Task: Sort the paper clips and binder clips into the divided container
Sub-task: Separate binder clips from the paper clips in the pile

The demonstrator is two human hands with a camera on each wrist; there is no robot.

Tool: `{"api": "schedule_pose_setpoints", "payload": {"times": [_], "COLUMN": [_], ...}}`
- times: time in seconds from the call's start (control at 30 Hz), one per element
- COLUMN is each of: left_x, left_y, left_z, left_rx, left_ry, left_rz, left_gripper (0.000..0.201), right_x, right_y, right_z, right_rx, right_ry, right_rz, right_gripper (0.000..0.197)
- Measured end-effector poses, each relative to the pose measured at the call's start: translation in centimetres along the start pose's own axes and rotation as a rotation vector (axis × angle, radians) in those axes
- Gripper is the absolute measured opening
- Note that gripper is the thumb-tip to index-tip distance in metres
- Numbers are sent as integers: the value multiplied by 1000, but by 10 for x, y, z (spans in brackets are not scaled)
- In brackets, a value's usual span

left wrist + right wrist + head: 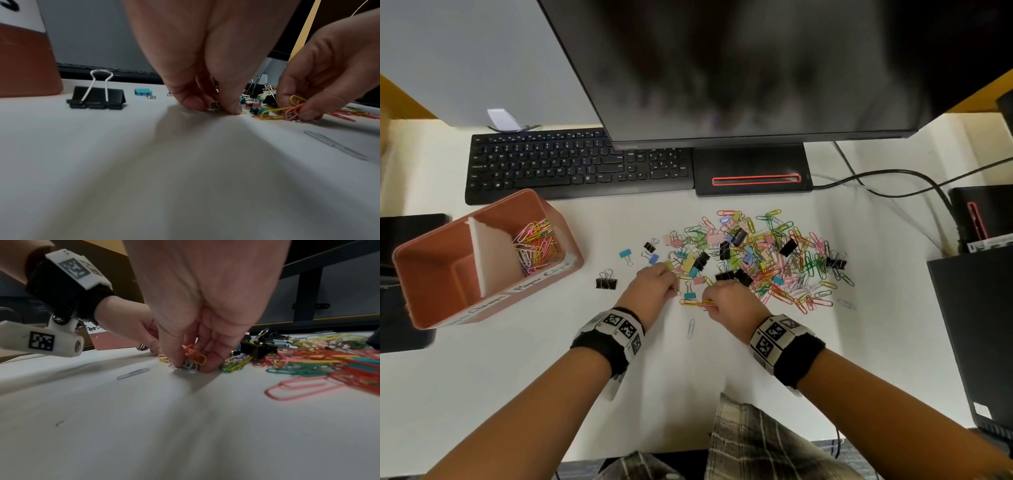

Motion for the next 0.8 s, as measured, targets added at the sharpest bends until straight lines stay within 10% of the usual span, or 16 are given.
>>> {"api": "schedule_pose_setpoints", "payload": {"times": [0.47,0.67,0.8], "left_x": [-23,-75,-138], "left_y": [0,-145,-194], "left_z": [-37,-94,-113], "left_rx": [41,546,599], "left_ry": [-97,-336,-563], "left_rz": [17,-205,-229], "left_gripper": [9,1,6], "right_x": [-16,-133,-211], "right_y": [-35,-81,-85], "right_z": [-18,17,73], "right_rx": [196,257,279], "right_ry": [-108,-310,-292], "right_rz": [183,219,275], "right_gripper": [14,7,11]}}
Point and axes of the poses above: each hand's wrist, its own z-axis towards the middle knuckle, its own y-axis out of the palm, x = y × z, the point moved 10 cm from there along z, towards the middle knuckle, and after that the axes turned 8 degrees about z, right-handed, at the moved point
